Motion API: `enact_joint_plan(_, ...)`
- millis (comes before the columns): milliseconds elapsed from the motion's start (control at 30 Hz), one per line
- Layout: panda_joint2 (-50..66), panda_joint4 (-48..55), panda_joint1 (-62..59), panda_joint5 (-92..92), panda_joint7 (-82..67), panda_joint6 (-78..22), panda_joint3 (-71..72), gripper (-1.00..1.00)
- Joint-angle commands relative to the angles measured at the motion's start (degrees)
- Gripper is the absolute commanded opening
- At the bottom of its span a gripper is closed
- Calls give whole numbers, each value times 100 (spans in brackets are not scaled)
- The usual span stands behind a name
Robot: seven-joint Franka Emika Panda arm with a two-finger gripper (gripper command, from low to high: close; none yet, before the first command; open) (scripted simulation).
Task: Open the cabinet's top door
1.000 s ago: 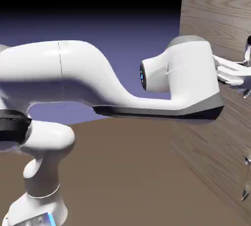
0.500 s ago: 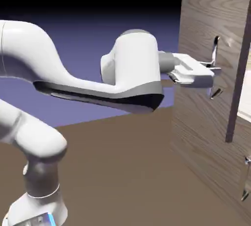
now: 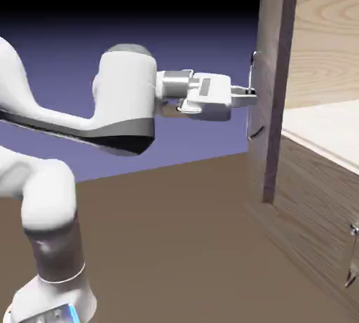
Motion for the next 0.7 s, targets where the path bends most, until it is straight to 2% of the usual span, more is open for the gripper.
enact_joint_plan(0, -101, -100, -207, 190, -74, 38, 165, -100)
enact_joint_plan(267, -965, -761, -1868, 1798, -754, 599, 1364, -100)
enact_joint_plan(533, -1567, -960, -3529, 2604, -731, 1716, 2256, -100)
enact_joint_plan(667, -1792, -1170, -4045, 3562, -1420, 2120, 2527, -100)
